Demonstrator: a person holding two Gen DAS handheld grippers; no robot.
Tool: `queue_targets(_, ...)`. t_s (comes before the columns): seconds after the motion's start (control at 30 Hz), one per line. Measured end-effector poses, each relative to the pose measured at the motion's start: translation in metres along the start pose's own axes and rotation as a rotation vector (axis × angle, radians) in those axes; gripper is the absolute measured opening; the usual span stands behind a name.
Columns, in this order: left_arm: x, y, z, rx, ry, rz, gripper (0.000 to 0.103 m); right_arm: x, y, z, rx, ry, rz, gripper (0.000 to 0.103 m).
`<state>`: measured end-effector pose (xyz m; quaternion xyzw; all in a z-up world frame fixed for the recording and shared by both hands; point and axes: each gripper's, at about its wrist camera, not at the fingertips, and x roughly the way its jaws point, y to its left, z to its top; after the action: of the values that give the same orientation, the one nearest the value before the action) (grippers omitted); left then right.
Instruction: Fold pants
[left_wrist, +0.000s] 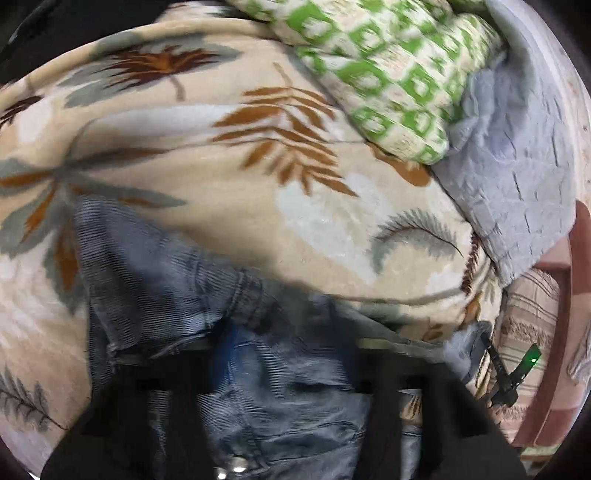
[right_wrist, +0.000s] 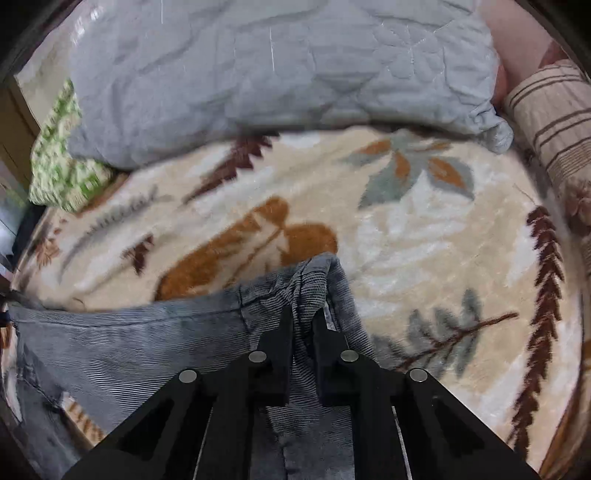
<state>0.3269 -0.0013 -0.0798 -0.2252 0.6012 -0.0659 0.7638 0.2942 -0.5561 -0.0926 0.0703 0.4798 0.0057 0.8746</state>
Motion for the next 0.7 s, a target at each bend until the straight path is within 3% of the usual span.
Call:
queue_targets(0.1,-0.004,-0.012,0.010,0.003,-0.038,0.020,0.028,-0.024,-0.013,0.023,0.049,-0.113,-0.001,0.008)
queue_targets(0.2,0.012,-0.022,0.032,-0.028,-0.007,0.068,0.028,-0.014,-0.018,0.050,0.089,-0.151,-0.019,0.008)
queue_targets(0.37,0.052,-0.010,0.064,-0.167,0.079,0.108,0.028,0.037,-0.015,0.083,0.129,-0.133,-0.069,0.008)
queue_targets(0.43,0.053,-0.007,0.071,-0.224,0.081,0.097,0.035,0.059,-0.018,0.089,0.152,-0.090,-0.091,0.015)
queue_targets(0.5,0.052,-0.012,0.076,-0.208,0.111,0.102,0.041,0.073,-0.026,0.092,0.182,-0.046,-0.134,0.024)
queue_targets(0.57,0.041,-0.016,0.071,-0.170,0.112,0.097,0.043,0.059,-0.043,0.087,0.259,-0.086,-0.058,0.025)
queue_targets(0.63,0.018,-0.017,0.055,-0.097,0.089,0.068,0.043,0.038,-0.065,0.075,0.332,-0.102,0.012,0.037)
queue_targets(0.7,-0.014,-0.012,0.029,-0.006,0.037,0.033,0.054,0.022,-0.083,0.056,0.368,-0.095,0.042,0.047)
